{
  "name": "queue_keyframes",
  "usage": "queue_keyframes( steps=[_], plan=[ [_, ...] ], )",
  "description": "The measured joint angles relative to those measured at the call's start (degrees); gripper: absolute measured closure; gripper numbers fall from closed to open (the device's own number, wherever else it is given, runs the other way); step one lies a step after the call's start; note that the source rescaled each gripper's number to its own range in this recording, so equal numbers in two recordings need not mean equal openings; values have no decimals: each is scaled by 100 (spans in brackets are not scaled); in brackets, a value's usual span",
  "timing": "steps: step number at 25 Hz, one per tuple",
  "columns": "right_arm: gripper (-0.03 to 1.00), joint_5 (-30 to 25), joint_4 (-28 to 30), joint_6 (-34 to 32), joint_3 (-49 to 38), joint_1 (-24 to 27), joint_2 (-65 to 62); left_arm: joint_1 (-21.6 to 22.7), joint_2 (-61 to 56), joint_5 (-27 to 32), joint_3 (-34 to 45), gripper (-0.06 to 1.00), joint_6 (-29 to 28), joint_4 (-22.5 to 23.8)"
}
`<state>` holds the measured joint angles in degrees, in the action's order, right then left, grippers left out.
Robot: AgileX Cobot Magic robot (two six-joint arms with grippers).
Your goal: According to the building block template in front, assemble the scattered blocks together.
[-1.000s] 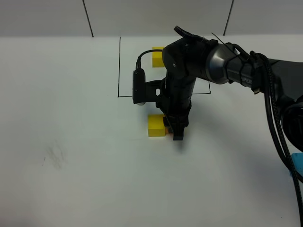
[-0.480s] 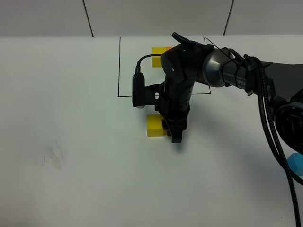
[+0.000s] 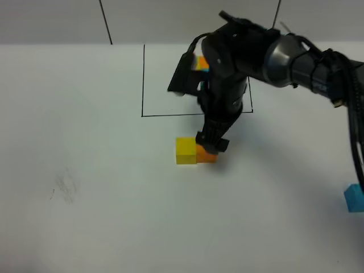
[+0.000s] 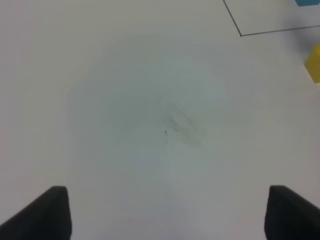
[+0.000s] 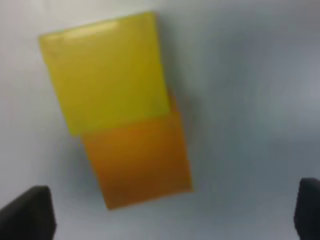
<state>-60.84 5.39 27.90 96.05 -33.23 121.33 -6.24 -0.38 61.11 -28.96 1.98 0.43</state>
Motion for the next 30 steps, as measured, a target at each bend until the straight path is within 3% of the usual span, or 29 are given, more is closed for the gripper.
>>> queue_keyframes(
  steps=[4, 8, 12, 18, 30],
  plan=[
    [-3, -715, 217, -2219, -74, 552, -517, 0, 0, 0, 0, 28, 0, 0],
    [-2, -785, 608, -3205, -612, 1040, -1204, 0, 0, 0, 0, 28, 0, 0],
    [-2, -552, 652, -3530, -1510, 1465, -2108, 0, 0, 0, 0, 28, 0, 0],
    [-1, 254, 516, -3745, -3096, 2161, -3172, 0, 0, 0, 0, 28, 0, 0],
    [-1, 1688, 381, -3942, -5043, 3137, -3508, 0, 0, 0, 0, 28, 0, 0]
  ],
)
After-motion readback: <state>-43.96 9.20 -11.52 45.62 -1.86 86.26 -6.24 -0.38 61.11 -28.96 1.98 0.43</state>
